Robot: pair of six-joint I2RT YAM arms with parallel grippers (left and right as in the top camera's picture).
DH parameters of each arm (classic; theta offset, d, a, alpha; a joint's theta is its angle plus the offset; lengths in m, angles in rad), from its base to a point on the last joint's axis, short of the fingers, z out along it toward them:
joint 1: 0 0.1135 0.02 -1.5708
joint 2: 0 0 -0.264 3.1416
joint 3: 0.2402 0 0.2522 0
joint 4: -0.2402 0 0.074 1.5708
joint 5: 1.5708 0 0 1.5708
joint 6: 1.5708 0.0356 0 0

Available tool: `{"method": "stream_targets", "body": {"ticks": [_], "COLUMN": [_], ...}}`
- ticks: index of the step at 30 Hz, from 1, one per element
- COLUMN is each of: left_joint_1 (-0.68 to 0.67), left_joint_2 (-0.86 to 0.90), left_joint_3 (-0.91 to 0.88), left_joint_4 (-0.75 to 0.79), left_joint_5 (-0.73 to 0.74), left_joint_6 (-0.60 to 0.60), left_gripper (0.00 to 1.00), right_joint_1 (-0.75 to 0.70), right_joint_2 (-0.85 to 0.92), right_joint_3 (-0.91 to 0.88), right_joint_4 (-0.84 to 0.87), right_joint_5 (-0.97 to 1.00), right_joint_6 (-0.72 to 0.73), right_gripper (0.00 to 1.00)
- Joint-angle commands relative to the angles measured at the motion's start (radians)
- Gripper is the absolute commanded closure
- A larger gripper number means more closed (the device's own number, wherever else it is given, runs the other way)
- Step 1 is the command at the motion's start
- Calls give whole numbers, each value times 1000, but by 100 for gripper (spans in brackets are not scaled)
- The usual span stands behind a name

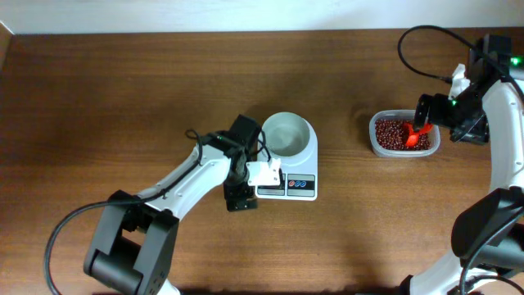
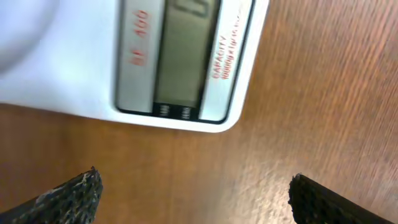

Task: Scoop item into bowl and weigh 50g on scale

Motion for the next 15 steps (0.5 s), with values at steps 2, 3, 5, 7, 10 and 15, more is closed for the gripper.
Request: {"method": "stream_targets", "body": {"ticks": [2,3,5,7,10,15], "left_joint_1": [0,0,0,0,0,0], "left_joint_2": [8,8,8,8,9,90], "left_joint_3": [32,32,32,32,32,31], "left_joint_4": [-19,-27,-55,-76,-66,-37], "left_joint_5": [-49,-59,-84,-80,-33,-5], "left_joint_6": [51,51,51,50,51,58], "left_gripper": [1,1,1,1,1,1], "right_joint_1": [5,5,5,5,5,5], "right_joint_2": [-21,-21,-21,-21,-21,-21], "right_joint_3": [-2,-2,-2,-2,-2,-2], "right_joint_4": [2,2,2,2,2,2], "right_joint_5": [-6,-6,-6,-6,-6,-6], "right_joint_6": [0,0,0,0,0,0], "right_gripper": [1,1,1,1,1,1]}}
